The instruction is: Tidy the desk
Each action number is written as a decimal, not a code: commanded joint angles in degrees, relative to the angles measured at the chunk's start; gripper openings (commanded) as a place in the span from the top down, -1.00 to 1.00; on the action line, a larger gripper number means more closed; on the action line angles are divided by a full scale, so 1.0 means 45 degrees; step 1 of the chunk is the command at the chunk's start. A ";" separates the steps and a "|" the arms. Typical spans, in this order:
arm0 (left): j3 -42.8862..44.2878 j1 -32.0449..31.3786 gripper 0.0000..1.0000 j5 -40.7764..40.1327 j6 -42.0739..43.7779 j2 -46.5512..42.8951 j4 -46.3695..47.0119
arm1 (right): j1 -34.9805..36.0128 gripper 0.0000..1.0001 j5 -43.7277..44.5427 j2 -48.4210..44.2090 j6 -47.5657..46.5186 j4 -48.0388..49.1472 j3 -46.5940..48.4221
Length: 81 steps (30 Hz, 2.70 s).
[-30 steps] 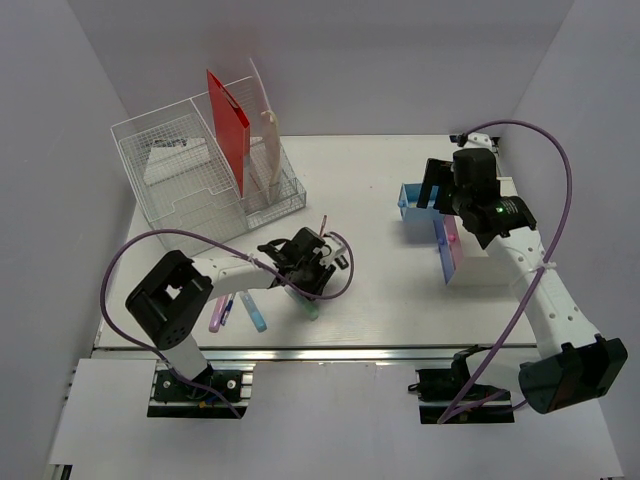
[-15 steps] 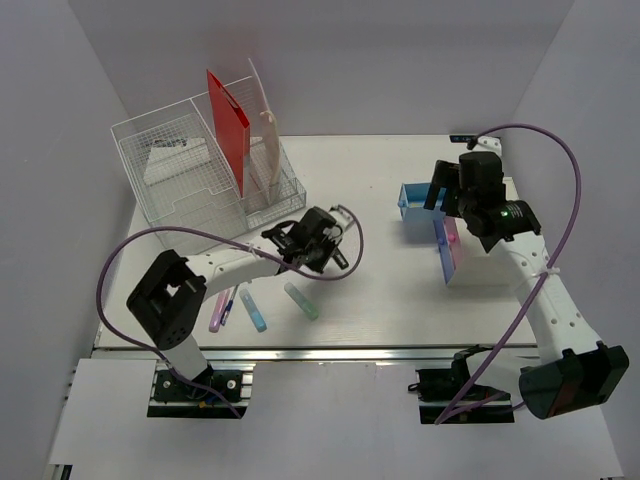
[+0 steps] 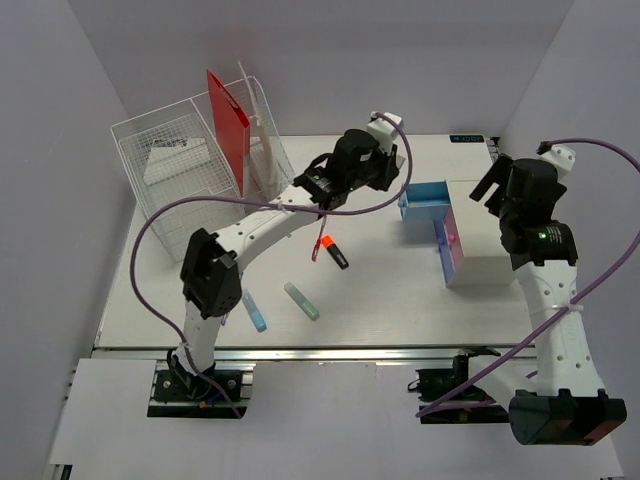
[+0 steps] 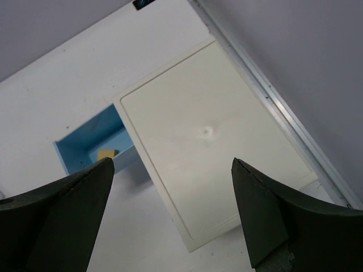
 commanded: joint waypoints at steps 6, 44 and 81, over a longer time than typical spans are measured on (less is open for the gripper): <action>0.2595 -0.0082 0.72 0.3504 -0.1209 0.2497 0.1961 | -0.0928 -0.79 0.1559 -0.0382 0.0253 0.1070 -0.0110; -0.4179 0.1695 -0.89 0.4463 -0.3244 -0.0898 0.4014 | -0.5051 -0.79 -0.4900 0.4283 -0.3280 0.1109 0.1784; 0.4196 0.0251 -0.68 0.5147 -0.4452 0.6931 0.4384 | -0.5717 -0.67 -0.8792 0.5887 -0.4748 0.2398 0.0046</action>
